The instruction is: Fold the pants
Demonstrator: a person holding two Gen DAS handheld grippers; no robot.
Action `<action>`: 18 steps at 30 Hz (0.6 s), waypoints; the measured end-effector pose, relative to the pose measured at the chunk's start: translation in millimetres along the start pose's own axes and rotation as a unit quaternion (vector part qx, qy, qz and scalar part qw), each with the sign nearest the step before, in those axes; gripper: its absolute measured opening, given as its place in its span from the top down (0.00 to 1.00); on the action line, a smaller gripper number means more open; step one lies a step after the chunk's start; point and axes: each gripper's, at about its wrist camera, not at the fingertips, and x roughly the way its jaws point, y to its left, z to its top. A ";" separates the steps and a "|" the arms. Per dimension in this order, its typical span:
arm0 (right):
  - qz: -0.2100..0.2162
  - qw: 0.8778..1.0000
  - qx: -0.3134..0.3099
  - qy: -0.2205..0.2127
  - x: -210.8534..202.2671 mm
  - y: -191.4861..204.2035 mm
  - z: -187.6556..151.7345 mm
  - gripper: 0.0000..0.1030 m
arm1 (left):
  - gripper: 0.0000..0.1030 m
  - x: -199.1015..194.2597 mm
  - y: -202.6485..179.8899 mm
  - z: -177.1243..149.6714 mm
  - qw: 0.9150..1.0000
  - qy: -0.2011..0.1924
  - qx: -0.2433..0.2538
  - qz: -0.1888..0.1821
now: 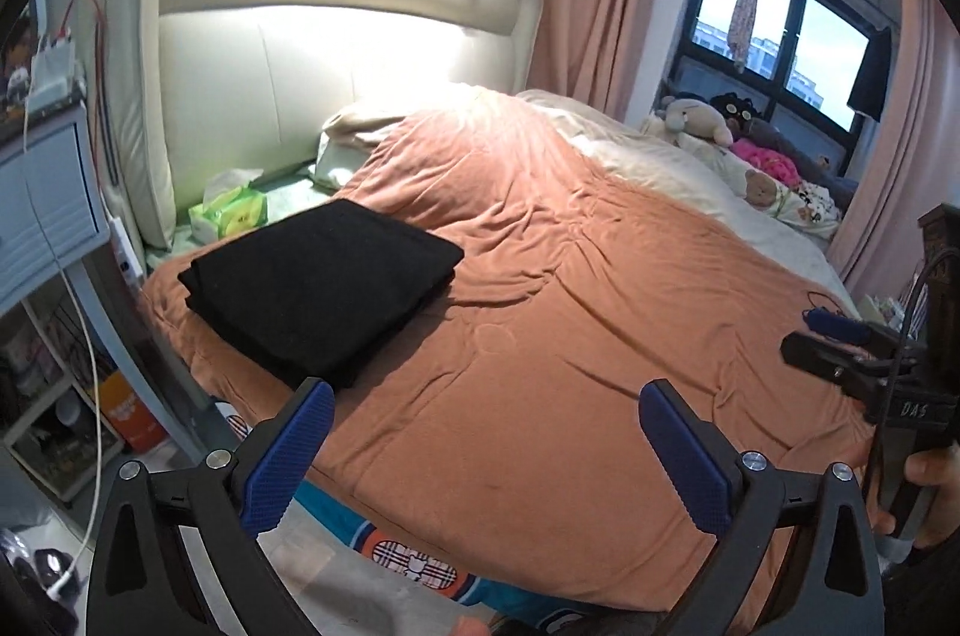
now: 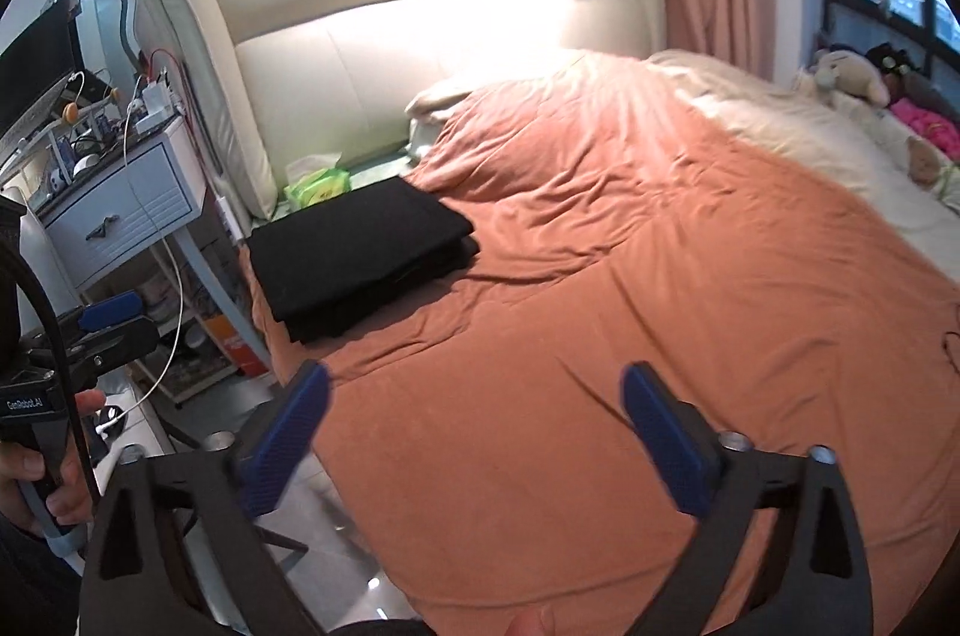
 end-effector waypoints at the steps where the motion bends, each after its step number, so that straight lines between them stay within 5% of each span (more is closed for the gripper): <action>1: -0.004 1.000 0.002 -0.004 -8.6 0.9 -1.8 0.00 | 0.01 -4.3 -2.9 -0.7 1.000 -0.002 0.003 -0.002; 18: -0.029 0.998 0.033 -0.050 -113.4 10.1 -60.1 0.00 | 0.01 -67.9 -52.2 -33.4 0.997 -0.038 0.052 -0.047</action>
